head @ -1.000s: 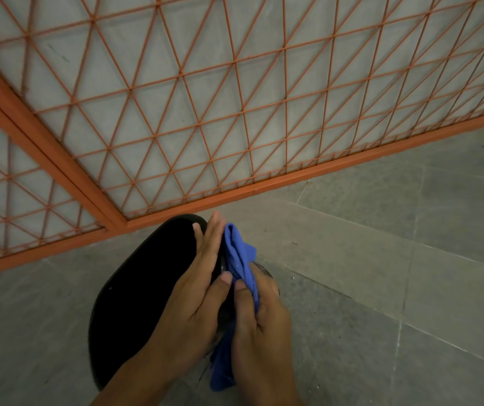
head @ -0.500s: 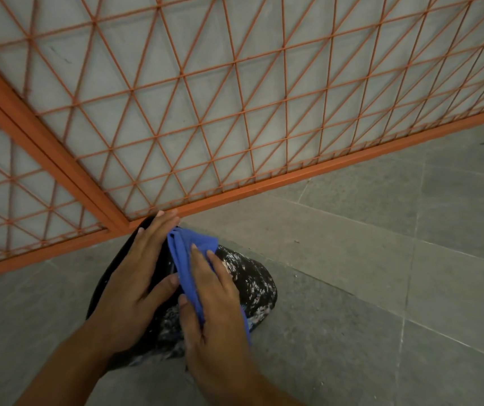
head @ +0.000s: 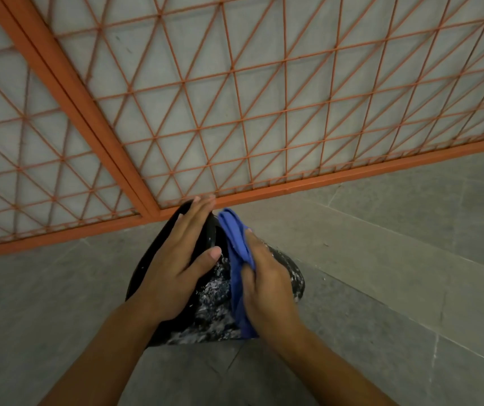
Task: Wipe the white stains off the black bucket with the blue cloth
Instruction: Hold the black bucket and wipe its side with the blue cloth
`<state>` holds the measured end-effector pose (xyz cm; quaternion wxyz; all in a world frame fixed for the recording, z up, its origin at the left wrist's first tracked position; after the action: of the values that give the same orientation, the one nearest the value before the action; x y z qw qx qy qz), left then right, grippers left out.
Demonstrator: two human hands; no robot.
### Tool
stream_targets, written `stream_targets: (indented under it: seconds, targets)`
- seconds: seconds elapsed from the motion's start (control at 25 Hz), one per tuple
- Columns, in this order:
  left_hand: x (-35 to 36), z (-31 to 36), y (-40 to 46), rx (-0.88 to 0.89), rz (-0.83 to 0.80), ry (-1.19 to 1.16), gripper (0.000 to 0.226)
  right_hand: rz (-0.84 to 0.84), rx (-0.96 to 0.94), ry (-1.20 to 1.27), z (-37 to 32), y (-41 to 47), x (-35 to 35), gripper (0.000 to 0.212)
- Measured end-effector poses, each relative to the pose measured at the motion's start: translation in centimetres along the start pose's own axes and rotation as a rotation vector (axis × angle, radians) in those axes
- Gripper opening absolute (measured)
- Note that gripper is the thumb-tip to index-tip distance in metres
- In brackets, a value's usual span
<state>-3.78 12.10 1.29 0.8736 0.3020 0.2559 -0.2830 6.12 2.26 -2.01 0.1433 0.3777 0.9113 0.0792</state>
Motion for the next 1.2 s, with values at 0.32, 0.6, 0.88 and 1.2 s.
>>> stream_targets:
  seconds: [0.32,0.6,0.88,1.2]
  targets:
    - [0.6,0.8,0.0,0.035,-0.016,-0.014,0.066,0.027,-0.037,0.018,0.2,1.7,-0.5,0.047]
    - [0.7,0.5,0.2,0.008,-0.021,-0.096,0.067,-0.09,-0.155,-0.051,1.8,1.4,-0.5,0.05]
    - [0.3,0.2,-0.5,0.008,0.0,-0.139,0.074,-0.073,-0.124,0.073,0.0,-1.3,0.6,0.051]
    - [0.7,0.7,-0.8,0.07,-0.008,-0.051,0.073,0.104,-0.158,0.051,0.9,-1.5,0.4,0.044]
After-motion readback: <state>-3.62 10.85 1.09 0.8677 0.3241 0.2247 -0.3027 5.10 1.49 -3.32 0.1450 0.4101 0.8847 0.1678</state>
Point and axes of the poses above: each hand's wrist, its own y-axis towards the middle knuckle, its own x-axis out of the palm, z = x × y, the point moved 4 cm from there along y, towards the middle knuckle, and after that the axes turned 12 degrees about z, right-handed, at the moved point
